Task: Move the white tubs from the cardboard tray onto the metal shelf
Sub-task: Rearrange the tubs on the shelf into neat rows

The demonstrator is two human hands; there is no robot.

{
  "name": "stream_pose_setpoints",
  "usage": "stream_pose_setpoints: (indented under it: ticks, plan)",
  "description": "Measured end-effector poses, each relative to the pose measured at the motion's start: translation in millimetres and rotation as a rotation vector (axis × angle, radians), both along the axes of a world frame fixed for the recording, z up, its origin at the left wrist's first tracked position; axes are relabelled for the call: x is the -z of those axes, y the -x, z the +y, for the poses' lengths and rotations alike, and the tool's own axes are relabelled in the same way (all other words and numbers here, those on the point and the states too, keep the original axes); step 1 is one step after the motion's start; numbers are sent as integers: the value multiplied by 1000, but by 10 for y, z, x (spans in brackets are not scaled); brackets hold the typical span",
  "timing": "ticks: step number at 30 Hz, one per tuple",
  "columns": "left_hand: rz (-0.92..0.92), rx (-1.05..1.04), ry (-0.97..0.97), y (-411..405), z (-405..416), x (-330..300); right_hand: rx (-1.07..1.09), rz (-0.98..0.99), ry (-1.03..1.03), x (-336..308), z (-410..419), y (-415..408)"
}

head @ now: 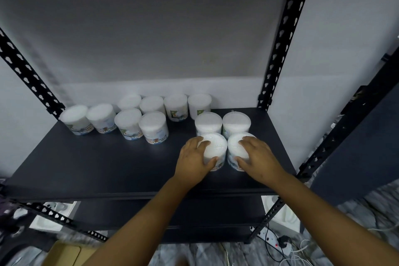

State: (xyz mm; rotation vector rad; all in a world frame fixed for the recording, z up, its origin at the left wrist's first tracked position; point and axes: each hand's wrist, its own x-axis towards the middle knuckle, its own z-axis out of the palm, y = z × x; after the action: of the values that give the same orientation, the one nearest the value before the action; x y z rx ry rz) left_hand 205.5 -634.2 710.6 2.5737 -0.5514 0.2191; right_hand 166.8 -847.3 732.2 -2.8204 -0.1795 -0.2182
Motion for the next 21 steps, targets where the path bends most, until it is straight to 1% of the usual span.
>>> stream_pose_setpoints:
  ticks: [3, 9, 14, 19, 21]
  plan:
    - [18, 0, 8, -6, 1, -6, -25, -3, 8, 16, -22, -3]
    - [38, 7, 15, 5, 26, -5, 6, 9, -3, 55, -4, 0]
    - [93, 36, 33, -7, 27, -21, 4, 19, -30, 39, 1, 0]
    - [58, 16, 27, 3, 28, -33, 23, -24, 23, 54, -1, 14]
    - [65, 12, 25, 1, 31, -36, 26, -10, 34, 47, 5, 18]
